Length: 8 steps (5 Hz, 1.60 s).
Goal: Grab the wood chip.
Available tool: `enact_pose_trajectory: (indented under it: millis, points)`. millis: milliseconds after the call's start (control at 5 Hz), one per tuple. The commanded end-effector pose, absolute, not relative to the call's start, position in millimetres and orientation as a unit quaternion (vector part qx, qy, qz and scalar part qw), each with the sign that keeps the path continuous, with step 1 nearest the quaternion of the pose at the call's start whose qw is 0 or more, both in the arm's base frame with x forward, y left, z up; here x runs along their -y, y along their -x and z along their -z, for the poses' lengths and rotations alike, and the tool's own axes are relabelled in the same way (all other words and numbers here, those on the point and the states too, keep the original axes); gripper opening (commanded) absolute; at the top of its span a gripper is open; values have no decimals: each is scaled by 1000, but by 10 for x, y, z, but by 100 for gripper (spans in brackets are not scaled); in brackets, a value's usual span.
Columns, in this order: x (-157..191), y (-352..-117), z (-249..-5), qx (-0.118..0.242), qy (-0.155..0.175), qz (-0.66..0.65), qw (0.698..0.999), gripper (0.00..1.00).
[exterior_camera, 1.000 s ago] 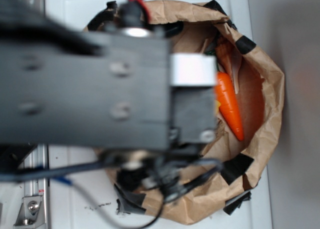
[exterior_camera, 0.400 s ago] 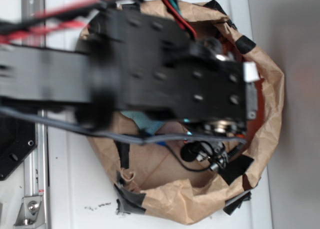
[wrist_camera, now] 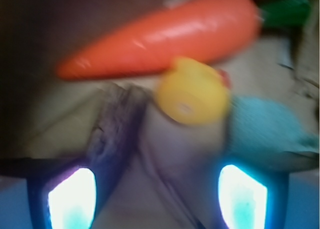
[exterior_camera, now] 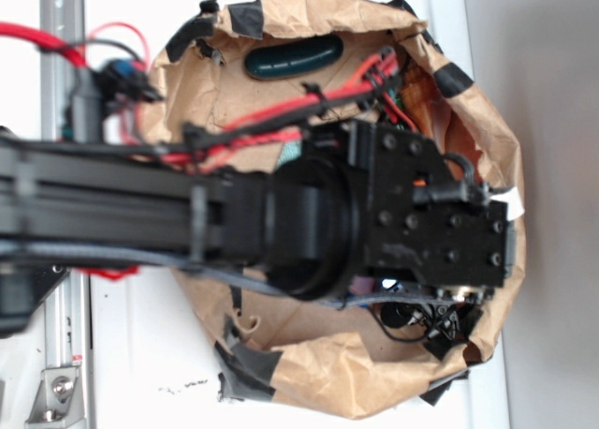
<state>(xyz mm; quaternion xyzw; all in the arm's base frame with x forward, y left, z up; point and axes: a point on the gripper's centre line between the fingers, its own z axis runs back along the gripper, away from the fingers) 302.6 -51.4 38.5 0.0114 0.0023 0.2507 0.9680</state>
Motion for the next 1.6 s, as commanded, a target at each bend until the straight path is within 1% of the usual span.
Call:
enact_pose_trajectory:
  millis: [0, 200, 400, 600, 800, 1000, 1200, 1400]
  points:
    - [804, -3050, -426, 50, 59, -207, 975, 100]
    - [829, -3051, -307, 31, 63, -211, 975, 88]
    - [842, -3008, -256, 25, 59, -208, 976, 0]
    - [758, -3043, -374, 37, 54, -184, 981, 0]
    - [554, -2997, -682, 53, 8, -156, 986, 0]
    - [407, -2894, -1106, 61, -11, -110, 992, 0]
    - [228, -2689, -1612, 50, -34, -98, 993, 0]
    - [101, -2553, -1837, 58, -19, -78, 995, 0]
